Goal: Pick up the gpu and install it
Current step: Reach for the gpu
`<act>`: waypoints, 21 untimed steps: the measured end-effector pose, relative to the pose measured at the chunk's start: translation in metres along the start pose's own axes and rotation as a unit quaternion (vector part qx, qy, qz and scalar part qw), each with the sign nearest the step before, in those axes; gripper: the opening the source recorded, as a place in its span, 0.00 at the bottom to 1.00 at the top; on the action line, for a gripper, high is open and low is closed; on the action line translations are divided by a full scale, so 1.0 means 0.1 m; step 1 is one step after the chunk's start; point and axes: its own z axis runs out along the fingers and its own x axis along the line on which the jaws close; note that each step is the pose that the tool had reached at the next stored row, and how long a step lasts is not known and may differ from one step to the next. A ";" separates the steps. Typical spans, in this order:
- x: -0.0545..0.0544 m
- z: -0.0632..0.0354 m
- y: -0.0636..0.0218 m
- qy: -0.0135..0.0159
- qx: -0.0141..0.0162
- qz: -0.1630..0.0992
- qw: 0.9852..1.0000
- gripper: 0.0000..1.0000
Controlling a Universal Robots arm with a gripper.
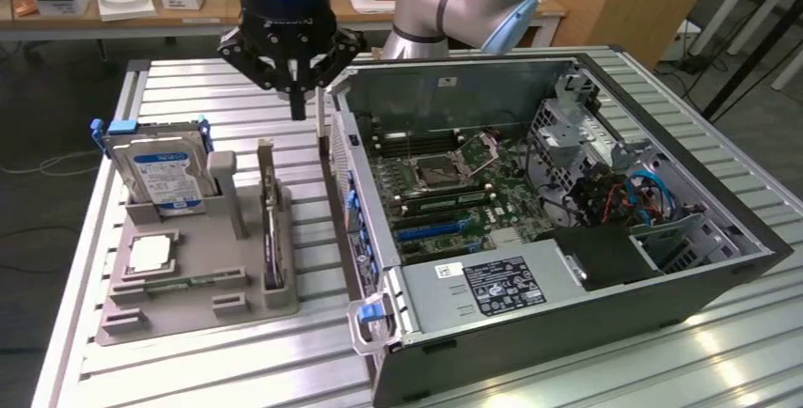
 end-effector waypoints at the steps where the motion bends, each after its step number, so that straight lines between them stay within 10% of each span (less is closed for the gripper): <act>1: 0.02 0.008 -0.003 0.000 0.000 0.000 1.000 0.11; 21: 0.17 0.115 -0.058 0.000 0.000 0.000 1.000 0.36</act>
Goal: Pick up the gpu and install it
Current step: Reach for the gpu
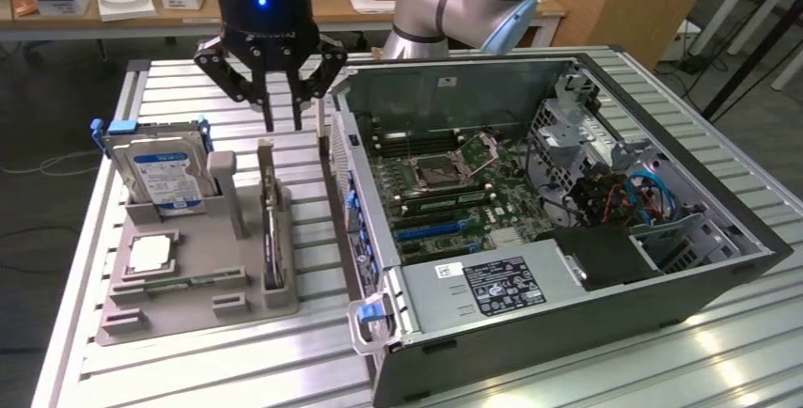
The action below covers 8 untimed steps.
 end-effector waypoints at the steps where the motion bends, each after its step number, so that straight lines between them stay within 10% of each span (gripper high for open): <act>1: 0.00 0.018 -0.009 0.000 0.000 0.000 1.000 0.36; 8: 0.00 0.136 -0.177 0.000 0.000 0.000 1.000 0.36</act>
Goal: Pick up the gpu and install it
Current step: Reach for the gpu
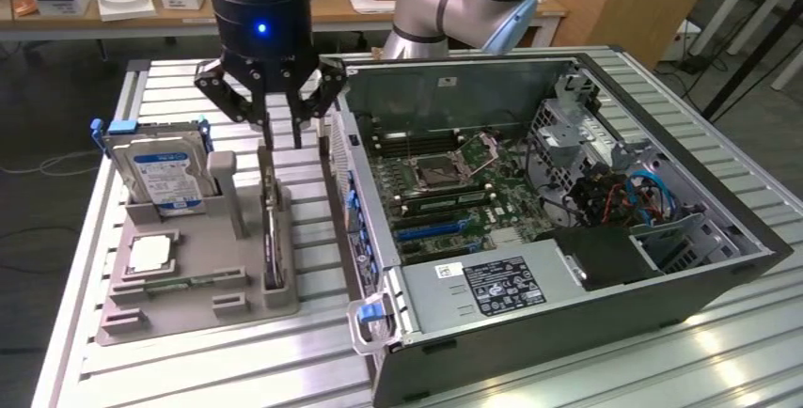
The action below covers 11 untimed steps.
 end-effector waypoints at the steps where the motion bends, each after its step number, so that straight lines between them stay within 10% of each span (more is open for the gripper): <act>1: 0.00 0.017 -0.032 0.000 0.000 0.000 1.000 0.36; 11: 0.05 0.191 -0.194 0.000 0.000 0.000 1.000 0.36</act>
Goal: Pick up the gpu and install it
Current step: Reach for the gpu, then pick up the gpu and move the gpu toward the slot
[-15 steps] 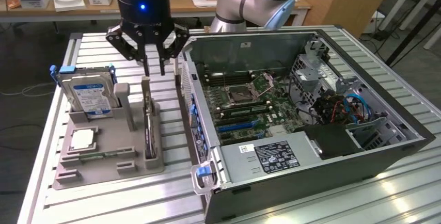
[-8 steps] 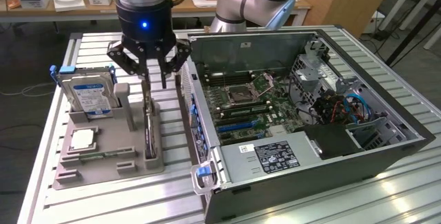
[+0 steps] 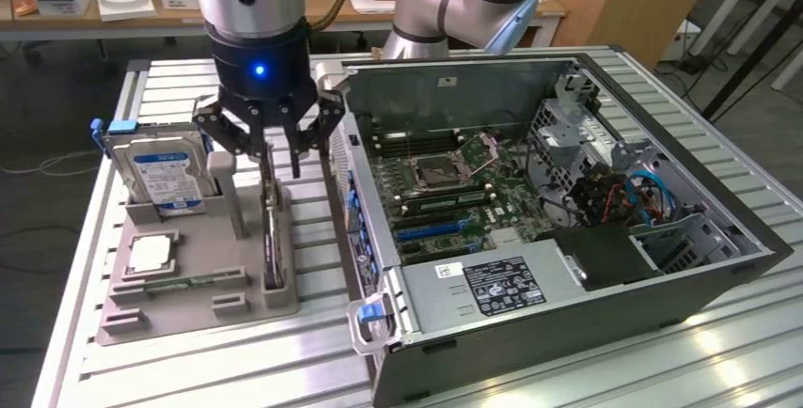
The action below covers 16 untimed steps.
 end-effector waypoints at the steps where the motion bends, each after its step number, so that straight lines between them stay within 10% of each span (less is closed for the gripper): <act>1: 0.01 0.018 -0.005 0.000 0.000 0.000 1.000 0.36; 16: 0.15 0.285 -0.075 0.000 0.000 0.000 1.000 0.36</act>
